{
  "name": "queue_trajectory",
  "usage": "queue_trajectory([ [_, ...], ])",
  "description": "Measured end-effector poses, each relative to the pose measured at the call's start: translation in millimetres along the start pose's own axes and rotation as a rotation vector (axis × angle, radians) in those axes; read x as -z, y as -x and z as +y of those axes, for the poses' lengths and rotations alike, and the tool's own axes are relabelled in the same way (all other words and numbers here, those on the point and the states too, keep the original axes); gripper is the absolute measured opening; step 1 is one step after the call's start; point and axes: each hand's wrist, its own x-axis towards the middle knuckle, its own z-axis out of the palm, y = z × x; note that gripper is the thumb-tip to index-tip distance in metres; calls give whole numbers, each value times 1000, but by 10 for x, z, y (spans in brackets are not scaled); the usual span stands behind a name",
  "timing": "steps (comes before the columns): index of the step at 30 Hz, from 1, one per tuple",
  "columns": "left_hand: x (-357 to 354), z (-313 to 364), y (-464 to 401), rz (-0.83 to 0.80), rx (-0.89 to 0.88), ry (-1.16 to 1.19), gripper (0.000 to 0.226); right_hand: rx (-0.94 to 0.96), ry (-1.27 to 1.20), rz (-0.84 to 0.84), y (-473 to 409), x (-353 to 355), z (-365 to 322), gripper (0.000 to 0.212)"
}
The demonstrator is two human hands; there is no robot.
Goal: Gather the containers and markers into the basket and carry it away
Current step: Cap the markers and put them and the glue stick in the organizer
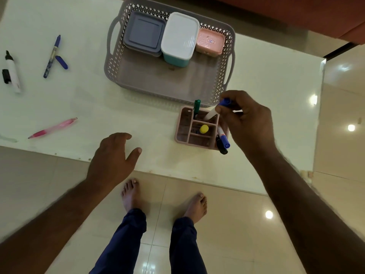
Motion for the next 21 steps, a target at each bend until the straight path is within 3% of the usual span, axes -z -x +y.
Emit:
queue_trajectory([
  [10, -256, 24, -54, -135, -7, -260, 71, -33, 125, -168, -40, -330, 126, 31],
  [18, -286, -13, -34, -107, -28, -299, 72, -55, 128, -147, -53, -270, 46, 31],
  [21, -281, -11, -38, -105, -28, -301, 73, -37, 104, -24, -53, -105, -33, 33],
])
